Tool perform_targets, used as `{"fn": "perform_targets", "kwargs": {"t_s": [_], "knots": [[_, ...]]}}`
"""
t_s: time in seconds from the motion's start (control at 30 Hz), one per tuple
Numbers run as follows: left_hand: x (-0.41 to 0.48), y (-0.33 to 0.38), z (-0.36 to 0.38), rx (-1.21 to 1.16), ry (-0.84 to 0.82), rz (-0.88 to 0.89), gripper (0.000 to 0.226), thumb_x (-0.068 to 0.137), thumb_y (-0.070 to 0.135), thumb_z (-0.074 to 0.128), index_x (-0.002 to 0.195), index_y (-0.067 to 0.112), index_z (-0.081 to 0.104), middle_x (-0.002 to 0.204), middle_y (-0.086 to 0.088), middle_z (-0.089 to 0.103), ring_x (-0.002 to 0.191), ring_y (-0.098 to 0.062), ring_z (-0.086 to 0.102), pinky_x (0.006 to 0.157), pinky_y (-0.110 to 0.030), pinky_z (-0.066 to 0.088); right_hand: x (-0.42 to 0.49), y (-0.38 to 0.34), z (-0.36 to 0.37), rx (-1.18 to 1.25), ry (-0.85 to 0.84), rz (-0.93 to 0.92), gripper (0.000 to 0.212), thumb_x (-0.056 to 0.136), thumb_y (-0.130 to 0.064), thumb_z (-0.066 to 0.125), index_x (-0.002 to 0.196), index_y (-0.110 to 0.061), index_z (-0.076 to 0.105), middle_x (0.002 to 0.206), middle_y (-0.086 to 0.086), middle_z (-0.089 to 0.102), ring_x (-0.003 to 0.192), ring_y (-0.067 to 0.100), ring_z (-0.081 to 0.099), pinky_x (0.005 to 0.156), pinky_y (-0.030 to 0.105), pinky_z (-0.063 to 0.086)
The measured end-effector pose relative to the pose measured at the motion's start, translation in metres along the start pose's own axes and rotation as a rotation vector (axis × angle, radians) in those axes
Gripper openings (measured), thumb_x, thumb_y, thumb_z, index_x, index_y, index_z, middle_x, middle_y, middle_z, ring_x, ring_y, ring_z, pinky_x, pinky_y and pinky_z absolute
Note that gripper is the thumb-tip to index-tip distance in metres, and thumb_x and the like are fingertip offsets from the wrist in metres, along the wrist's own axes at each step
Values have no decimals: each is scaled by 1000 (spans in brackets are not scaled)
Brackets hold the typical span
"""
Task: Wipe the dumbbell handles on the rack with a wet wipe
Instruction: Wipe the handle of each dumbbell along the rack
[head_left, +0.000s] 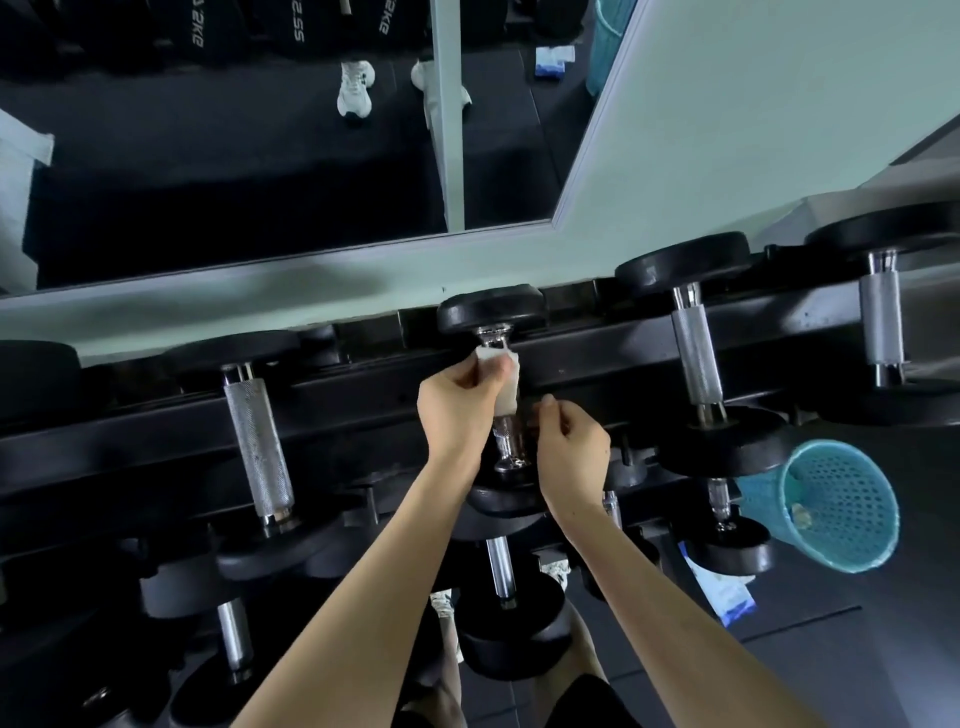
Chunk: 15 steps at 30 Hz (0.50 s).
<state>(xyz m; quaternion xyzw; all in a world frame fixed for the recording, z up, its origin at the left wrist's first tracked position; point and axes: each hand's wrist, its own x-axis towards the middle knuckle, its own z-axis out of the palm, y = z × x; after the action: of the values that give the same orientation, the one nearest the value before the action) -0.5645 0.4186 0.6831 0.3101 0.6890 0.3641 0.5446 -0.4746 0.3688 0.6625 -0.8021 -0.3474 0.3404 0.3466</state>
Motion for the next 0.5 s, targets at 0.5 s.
{"fn": "perform_targets", "kwargs": {"t_s": [0.5], "knots": [[14, -4, -7, 91, -83, -41, 26, 86, 39, 65, 80, 14, 71, 76, 2, 71, 73, -9, 66, 69, -23, 51, -1, -1, 3, -13, 17, 28, 44, 95, -27, 50, 54, -11, 43, 46, -5, 41, 46, 12, 36, 52, 29, 31]]}}
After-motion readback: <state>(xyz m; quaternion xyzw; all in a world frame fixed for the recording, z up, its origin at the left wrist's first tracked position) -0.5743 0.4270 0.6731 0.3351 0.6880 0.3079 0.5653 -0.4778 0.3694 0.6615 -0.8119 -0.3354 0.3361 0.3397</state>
